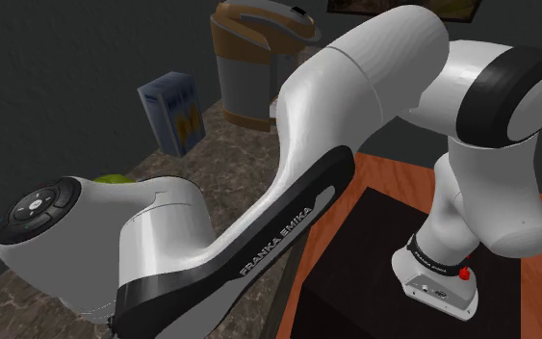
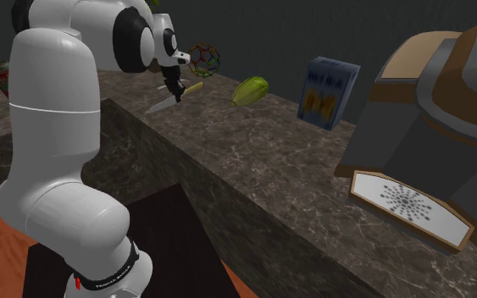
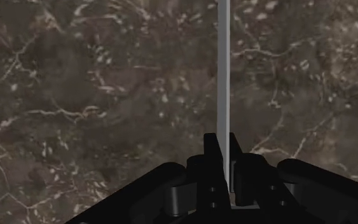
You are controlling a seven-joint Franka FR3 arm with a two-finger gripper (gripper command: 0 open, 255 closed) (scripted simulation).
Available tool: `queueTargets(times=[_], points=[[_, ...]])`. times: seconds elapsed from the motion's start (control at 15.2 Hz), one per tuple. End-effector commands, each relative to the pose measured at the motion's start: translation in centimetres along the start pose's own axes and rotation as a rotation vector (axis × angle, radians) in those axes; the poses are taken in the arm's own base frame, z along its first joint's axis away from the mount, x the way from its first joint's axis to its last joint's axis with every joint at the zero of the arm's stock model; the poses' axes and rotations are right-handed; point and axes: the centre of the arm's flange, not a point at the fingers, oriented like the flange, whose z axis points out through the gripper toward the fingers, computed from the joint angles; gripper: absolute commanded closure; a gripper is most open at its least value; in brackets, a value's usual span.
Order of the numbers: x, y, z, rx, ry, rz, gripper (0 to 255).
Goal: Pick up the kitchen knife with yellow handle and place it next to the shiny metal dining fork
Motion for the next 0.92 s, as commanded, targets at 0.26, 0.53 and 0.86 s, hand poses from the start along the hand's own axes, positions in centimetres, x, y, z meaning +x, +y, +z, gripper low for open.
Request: queueTargets(times=[0.26,0.53,0.86], points=[[-0.1,0.0,2.2,0.000,0.000,0.000,255],[-0.1,0.0,2.3,0.000,0.000,0.000,255],[-0.1,0.0,2.2,0.000,0.000,0.000,0]])
